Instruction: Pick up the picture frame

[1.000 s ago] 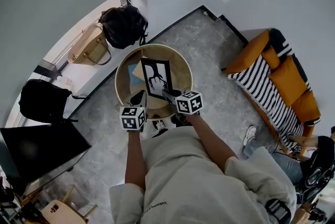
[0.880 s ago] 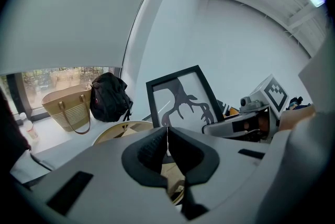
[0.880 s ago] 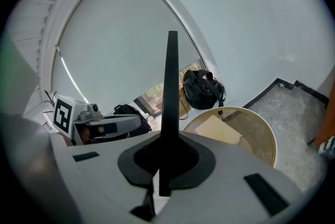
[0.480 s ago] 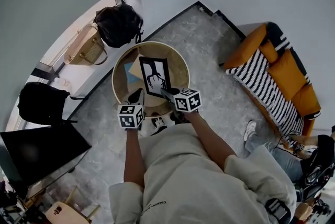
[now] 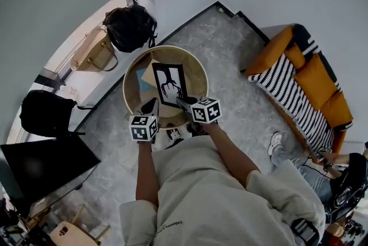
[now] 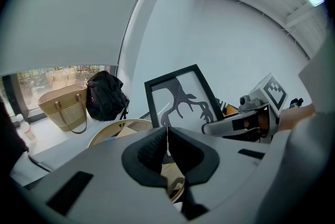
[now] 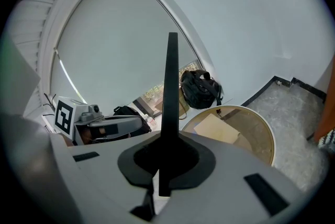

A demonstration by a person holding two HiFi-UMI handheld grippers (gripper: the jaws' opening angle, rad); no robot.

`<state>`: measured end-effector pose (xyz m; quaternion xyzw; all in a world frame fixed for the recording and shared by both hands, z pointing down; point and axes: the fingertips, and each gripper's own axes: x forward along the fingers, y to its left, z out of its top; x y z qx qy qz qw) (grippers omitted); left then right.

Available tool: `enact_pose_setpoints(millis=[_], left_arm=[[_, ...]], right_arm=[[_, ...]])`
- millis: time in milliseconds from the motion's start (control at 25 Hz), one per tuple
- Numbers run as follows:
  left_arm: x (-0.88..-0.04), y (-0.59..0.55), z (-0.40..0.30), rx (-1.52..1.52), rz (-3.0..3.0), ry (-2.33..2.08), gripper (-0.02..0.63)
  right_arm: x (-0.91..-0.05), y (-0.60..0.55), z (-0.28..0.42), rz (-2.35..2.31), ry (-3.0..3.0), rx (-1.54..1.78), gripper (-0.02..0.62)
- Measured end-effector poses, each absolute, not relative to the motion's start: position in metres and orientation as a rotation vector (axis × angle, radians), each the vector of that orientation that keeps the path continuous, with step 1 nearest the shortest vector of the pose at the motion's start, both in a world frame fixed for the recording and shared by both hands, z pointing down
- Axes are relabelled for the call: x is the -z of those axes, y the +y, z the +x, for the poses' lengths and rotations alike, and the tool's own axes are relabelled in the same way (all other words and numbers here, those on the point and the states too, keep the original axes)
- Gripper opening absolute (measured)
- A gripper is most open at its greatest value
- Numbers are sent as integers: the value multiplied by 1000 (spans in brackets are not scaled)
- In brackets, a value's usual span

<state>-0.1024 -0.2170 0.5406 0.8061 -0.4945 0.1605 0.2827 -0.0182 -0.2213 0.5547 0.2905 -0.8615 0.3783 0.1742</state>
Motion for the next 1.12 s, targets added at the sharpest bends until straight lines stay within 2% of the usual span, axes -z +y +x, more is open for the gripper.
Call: enact_pose_setpoints(millis=[1120], left_arm=[[-538, -222, -91, -429, 2202, -1279, 20]], right_arm=[[-553, -224, -8, 874, -2439, -1086, 40]])
